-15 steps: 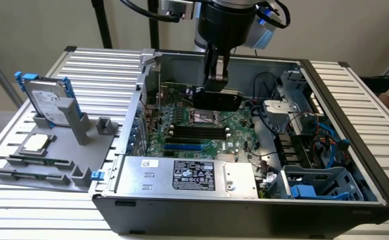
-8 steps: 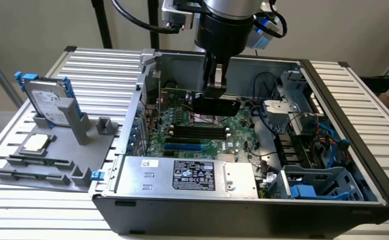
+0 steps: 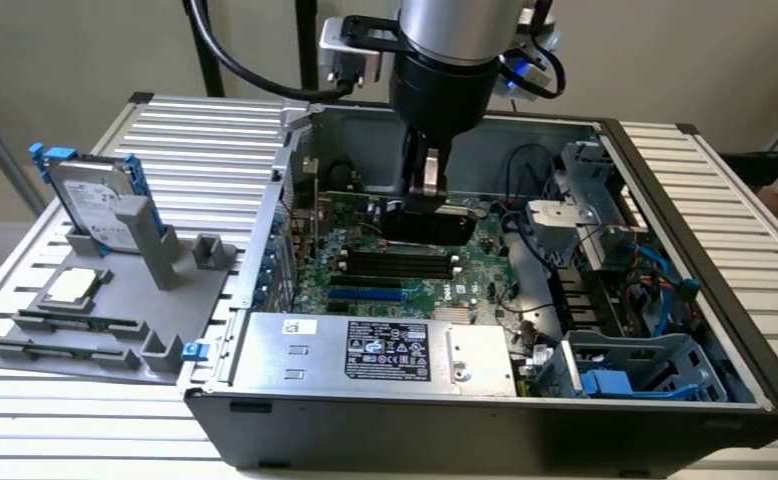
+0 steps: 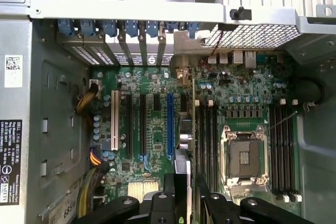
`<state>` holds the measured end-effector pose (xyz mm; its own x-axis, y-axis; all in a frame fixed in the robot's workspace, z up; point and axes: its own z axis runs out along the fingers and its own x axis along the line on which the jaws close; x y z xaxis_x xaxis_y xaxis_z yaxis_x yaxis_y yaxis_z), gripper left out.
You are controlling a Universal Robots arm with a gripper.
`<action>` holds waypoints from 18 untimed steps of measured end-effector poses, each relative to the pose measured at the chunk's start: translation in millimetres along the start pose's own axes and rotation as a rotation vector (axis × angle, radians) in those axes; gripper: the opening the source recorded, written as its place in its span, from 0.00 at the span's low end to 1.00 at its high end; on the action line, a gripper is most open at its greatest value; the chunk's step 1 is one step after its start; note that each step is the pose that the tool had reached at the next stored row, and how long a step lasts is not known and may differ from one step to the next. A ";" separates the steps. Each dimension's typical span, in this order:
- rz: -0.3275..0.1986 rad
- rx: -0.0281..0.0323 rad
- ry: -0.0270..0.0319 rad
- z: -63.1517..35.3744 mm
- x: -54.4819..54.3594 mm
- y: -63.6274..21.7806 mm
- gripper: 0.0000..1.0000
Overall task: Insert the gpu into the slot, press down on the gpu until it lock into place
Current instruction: 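Insert the gpu into the slot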
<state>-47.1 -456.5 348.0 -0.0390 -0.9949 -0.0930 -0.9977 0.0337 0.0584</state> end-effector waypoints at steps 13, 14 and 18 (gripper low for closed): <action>0.000 0.0001 0.0013 22.3 5.1 7.6 0.26; 0.000 0.0000 0.0014 24.2 5.6 7.7 0.26; 0.000 0.0000 0.0024 31.2 7.5 8.3 0.26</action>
<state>-57.4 -460.7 316.8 -0.0390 -0.9951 -0.0906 -0.9977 0.0338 0.0584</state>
